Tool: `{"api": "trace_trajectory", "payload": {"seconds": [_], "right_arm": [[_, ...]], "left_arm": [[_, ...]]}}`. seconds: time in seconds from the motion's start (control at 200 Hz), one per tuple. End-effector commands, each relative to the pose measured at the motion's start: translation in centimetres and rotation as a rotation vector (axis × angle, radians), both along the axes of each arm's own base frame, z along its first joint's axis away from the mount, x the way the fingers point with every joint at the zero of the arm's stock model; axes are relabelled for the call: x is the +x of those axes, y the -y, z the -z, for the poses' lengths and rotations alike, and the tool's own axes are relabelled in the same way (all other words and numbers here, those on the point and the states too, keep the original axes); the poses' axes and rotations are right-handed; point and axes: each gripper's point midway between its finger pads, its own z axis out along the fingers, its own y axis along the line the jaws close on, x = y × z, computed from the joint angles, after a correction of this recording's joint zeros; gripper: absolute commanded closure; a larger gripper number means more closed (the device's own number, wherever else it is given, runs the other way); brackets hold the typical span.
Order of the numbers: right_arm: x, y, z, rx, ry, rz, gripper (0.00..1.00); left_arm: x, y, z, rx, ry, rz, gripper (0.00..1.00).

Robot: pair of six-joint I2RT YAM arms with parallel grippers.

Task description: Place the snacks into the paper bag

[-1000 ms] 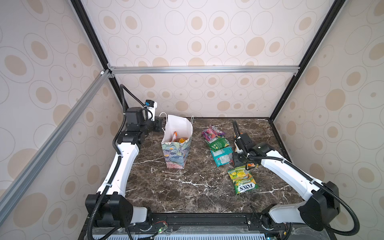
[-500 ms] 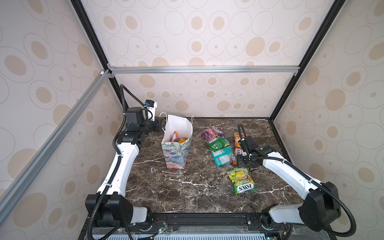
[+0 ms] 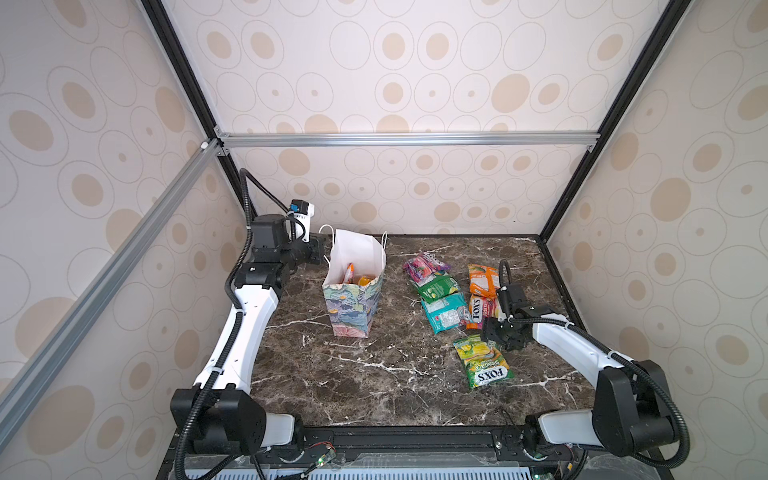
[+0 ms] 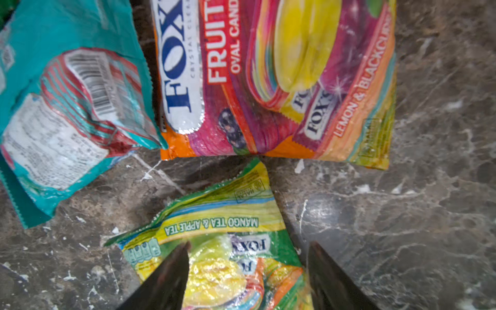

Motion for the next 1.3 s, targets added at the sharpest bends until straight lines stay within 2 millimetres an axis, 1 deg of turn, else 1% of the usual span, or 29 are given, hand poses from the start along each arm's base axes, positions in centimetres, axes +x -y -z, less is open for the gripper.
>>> {"api": "trace_trajectory", "payload": {"seconds": [0.0, 0.15, 0.395, 0.63, 0.745, 0.935, 1.05, 1.205, 1.251, 1.296], "right_arm": [[0.9, -0.3, 0.5, 0.044, 0.017, 0.009, 0.28], [1.2, 0.0, 1.2, 0.046, 0.006, 0.017, 0.28], [1.1, 0.5, 3.0, 0.006, -0.052, 0.017, 0.28], [1.8, 0.4, 3.7, 0.01, -0.051, 0.026, 0.29], [2.0, 0.3, 4.2, 0.017, -0.059, 0.031, 0.32], [1.9, 0.5, 4.6, 0.004, -0.066, 0.035, 0.42], [1.7, 0.6, 4.7, -0.003, -0.067, 0.033, 0.57], [1.5, 0.4, 5.1, 0.007, -0.071, 0.031, 0.73], [1.4, 0.4, 5.1, 0.011, -0.074, 0.029, 0.81], [1.5, 0.3, 5.1, 0.016, -0.071, 0.029, 0.87]], "left_arm": [[-0.2, -0.2, -2.0, -0.005, 0.042, -0.001, 0.97], [-0.2, -0.2, -2.1, -0.002, 0.044, -0.002, 0.97], [-0.2, -0.2, -2.1, -0.003, 0.044, -0.001, 0.97], [-0.2, -0.2, -2.1, -0.004, 0.045, 0.0, 0.97], [-0.3, -0.2, -2.2, -0.002, 0.048, -0.001, 0.97], [-0.3, -0.2, -2.2, -0.002, 0.049, -0.002, 0.97], [-0.3, -0.2, -2.2, -0.001, 0.049, 0.0, 0.97], [-0.3, -0.2, -2.2, -0.002, 0.047, 0.001, 0.97], [-0.3, -0.2, -2.1, -0.003, 0.046, 0.001, 0.97], [-0.3, -0.2, -2.2, -0.002, 0.047, -0.001, 0.97]]}}
